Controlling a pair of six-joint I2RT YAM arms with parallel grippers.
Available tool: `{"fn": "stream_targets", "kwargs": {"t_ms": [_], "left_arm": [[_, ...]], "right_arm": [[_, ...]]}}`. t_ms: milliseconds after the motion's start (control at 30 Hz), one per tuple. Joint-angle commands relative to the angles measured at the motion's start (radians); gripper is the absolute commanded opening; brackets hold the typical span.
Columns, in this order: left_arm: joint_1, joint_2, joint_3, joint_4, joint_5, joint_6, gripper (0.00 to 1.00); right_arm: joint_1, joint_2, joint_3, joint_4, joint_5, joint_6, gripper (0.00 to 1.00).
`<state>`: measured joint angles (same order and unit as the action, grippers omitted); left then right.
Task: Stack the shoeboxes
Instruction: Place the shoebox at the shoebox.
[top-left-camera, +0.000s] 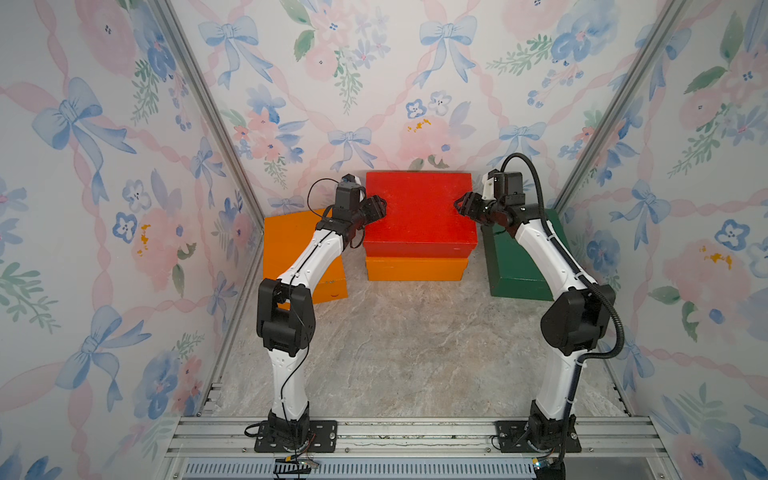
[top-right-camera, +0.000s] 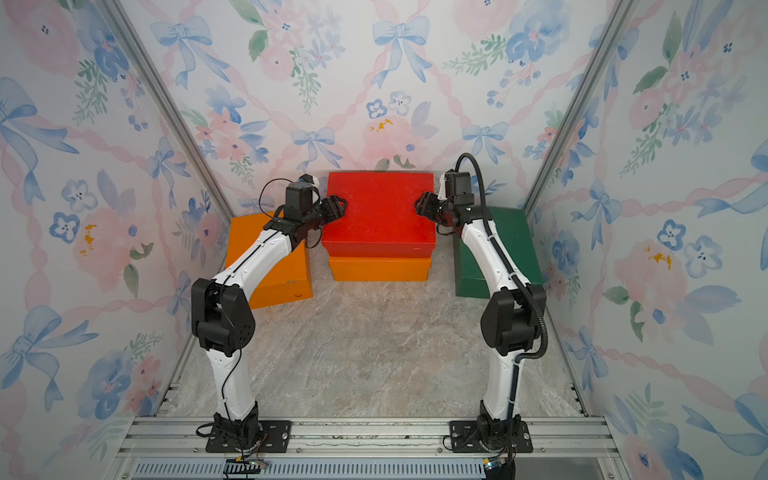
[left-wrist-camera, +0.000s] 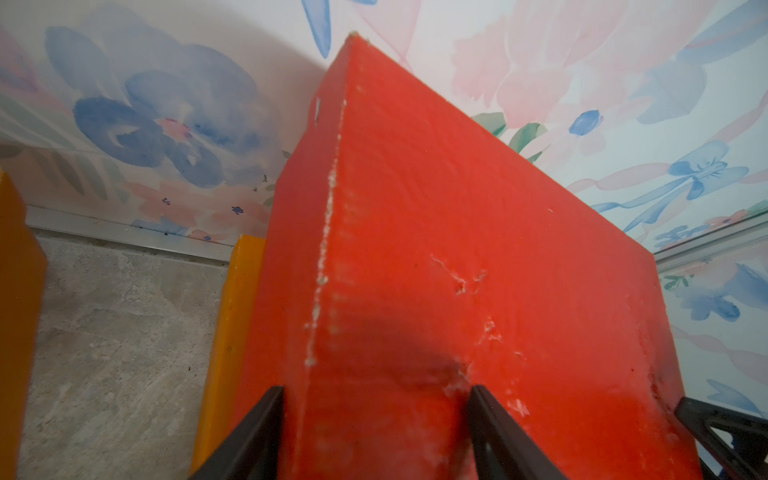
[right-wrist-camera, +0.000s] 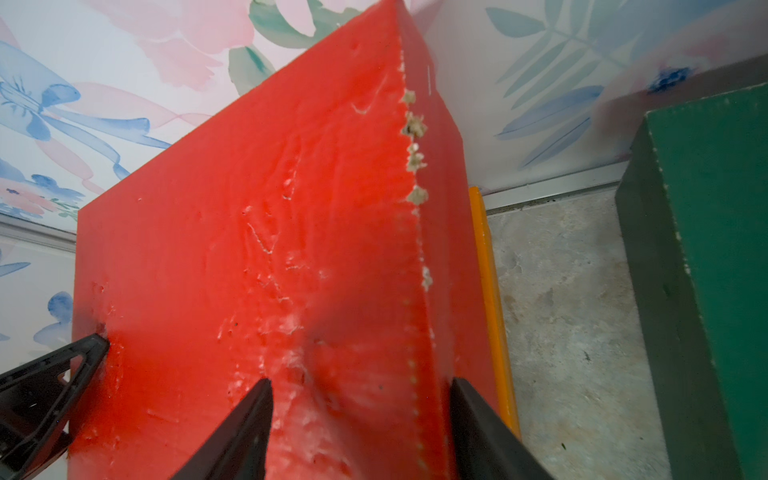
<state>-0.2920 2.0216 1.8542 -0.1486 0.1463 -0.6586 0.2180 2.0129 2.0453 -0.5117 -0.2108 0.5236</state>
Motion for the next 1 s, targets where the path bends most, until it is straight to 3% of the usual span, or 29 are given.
{"fn": "stream_targets", "kwargs": {"t_ms": [0,433,967], "left_arm": [[-0.054,0.037,0.041,0.038,0.188,-0.01,0.68],[-0.029,0.052,0.049,0.038,0.197,-0.016,0.69],[-0.006,0.061,0.06,0.038,0.216,-0.018,0.84]], "right_arm": [[0.06,0.013,0.057,0.072,-0.266,0.041,0.66],[0.031,0.062,0.092,0.087,-0.294,0.082,0.66],[-0.022,0.095,0.081,0.101,-0.293,0.14,0.65]]}}
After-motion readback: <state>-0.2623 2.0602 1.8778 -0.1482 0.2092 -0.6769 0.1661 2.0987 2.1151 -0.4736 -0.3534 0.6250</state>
